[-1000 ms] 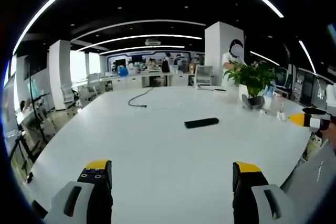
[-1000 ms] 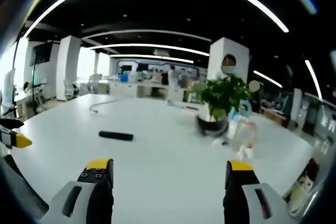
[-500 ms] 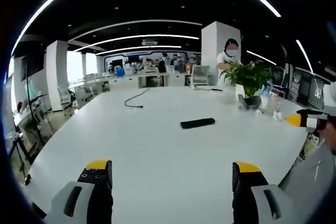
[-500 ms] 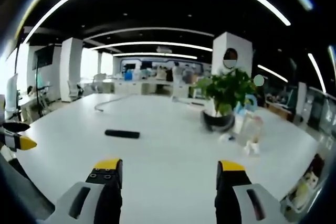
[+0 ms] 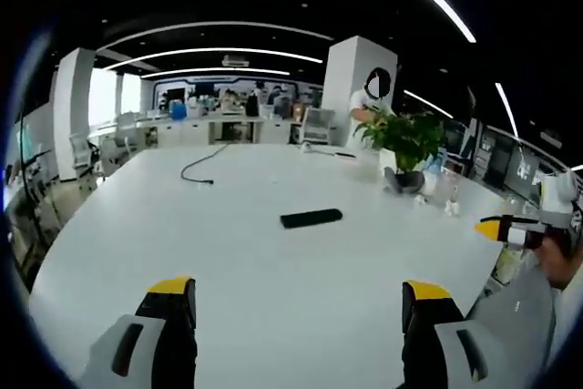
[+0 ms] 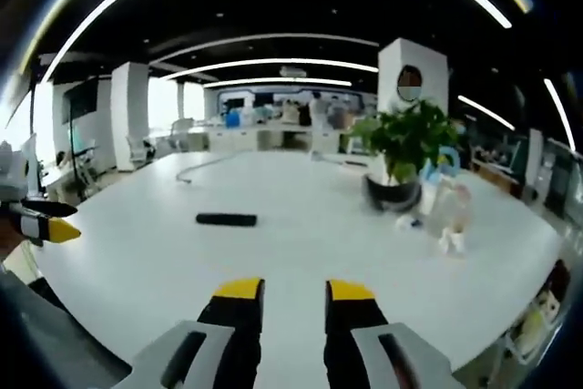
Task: Press the specified remote control buttons in sequence, fully releasing each button before pressing the next.
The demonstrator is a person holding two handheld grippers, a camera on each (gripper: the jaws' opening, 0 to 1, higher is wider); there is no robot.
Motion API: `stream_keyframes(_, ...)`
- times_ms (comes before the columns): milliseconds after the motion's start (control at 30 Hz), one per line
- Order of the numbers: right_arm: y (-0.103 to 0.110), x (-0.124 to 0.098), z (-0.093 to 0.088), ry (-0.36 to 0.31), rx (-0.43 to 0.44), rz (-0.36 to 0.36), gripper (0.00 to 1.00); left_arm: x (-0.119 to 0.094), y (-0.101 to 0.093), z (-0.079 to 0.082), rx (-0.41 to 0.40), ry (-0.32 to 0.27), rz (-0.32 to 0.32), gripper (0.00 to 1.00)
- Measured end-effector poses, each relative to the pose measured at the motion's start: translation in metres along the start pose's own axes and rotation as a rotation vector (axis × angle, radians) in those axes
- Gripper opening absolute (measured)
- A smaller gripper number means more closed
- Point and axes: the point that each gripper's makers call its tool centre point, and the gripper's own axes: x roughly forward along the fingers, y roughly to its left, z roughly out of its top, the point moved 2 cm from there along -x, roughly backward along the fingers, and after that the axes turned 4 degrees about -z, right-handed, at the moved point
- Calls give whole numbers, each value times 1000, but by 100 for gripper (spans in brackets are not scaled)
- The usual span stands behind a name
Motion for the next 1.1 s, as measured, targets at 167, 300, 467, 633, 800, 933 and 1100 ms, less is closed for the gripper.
stream_keyframes(167,-3,1,-8,44,-45,-19,4,12,1,13,46,20,-34,97)
stream_keyframes(300,-3,1,-9,52,-45,-13,0,24,2,27,86,35,-61,98)
stream_keyframes(467,-3,0,-10,64,-33,-10,0,40,1,44,153,46,-96,98)
stream_keyframes(633,-2,1,-13,79,-41,-9,0,59,-6,52,204,91,-160,97)
stream_keyframes(800,-3,1,-15,91,-37,-5,0,78,-14,58,266,131,-225,97)
stream_keyframes(933,-3,1,-17,107,-35,0,0,91,-14,65,335,168,-255,96)
stream_keyframes(1100,-2,2,-18,122,-38,5,0,104,-17,75,399,207,-305,91)
